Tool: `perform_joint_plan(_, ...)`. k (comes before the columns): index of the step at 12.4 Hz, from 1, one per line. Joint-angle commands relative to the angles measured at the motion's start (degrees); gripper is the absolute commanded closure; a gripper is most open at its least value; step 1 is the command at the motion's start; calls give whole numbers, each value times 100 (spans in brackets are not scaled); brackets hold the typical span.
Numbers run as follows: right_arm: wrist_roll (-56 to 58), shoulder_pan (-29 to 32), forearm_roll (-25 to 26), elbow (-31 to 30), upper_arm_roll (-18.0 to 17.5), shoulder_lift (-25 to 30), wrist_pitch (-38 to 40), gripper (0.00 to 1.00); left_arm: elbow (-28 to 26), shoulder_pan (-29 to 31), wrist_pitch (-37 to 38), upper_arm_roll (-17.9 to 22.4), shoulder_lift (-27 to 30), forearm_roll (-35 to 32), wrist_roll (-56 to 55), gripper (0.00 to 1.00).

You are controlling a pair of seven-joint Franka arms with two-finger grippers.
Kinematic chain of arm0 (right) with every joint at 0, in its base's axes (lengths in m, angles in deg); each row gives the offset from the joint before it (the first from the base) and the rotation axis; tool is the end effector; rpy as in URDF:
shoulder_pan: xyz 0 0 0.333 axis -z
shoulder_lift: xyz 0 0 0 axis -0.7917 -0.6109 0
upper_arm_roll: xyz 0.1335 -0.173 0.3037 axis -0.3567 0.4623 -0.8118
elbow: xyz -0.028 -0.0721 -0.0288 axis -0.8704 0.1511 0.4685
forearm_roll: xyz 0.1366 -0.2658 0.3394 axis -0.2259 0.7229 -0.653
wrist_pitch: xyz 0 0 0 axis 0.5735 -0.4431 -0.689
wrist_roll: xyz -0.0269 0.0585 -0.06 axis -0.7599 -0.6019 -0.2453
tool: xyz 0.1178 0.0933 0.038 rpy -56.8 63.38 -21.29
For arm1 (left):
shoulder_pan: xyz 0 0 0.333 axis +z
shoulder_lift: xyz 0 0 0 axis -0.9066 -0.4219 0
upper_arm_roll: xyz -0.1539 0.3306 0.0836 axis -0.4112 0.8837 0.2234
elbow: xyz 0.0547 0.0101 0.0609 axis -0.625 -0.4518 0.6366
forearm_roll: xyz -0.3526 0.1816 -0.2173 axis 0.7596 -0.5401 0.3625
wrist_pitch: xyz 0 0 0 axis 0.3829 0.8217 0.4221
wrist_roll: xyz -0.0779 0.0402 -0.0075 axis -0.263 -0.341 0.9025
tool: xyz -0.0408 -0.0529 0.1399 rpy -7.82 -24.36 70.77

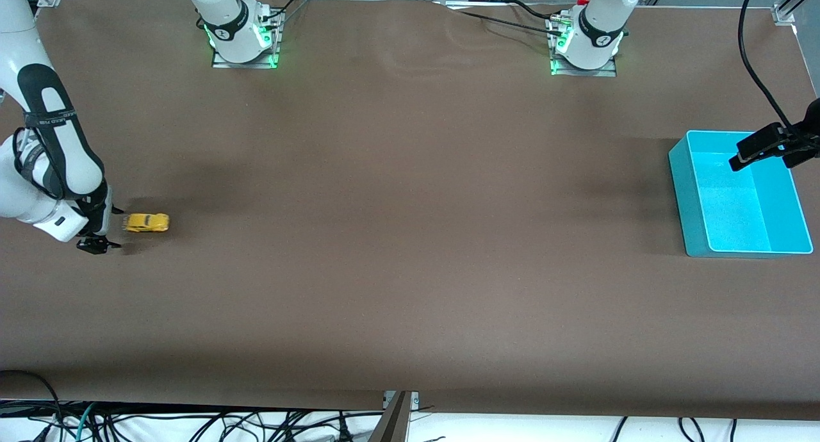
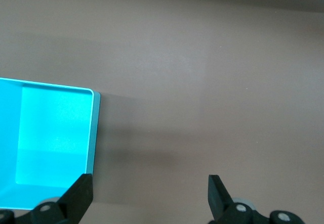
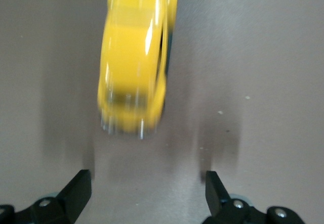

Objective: Wind and store yellow beetle car
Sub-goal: 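Open the right gripper, letting the car roll toward the table middle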

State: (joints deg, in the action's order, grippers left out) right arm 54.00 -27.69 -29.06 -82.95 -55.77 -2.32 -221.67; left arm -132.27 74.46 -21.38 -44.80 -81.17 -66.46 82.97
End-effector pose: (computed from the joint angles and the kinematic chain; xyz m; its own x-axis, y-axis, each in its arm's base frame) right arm 0.6714 -0.2744 0.1301 -0.1379 0.9885 0.0626 0.9902 0.1390 -0.0130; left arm 0.6460 0.0532 0.6195 0.9913 0.1284 0.0285 0.1262 -0.9897 0.0678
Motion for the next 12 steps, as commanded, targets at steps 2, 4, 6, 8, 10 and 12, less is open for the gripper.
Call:
perform_joint_plan(2,-6,30,-13,178,-66,-45,224,0,12,25,-38,-11,21,32,98,0)
perform_joint_plan(4,-6,30,-13,187,-66,-19,224,0,12,25,-38,-11,21,32,98,0)
perform_joint_plan(6,-6,21,-13,187,-66,7,233,0,12,33,-38,-11,21,32,98,0)
perform_joint_plan(8,-6,13,-4,195,-66,42,320,0,12,34,-38,-2,21,32,98,0)
perform_joint_plan(10,-67,4,-4,283,-66,43,487,0,20,42,-38,7,21,41,98,0)
perform_joint_plan(12,-67,-5,-4,310,-66,43,496,0,20,77,-38,7,21,41,98,0)
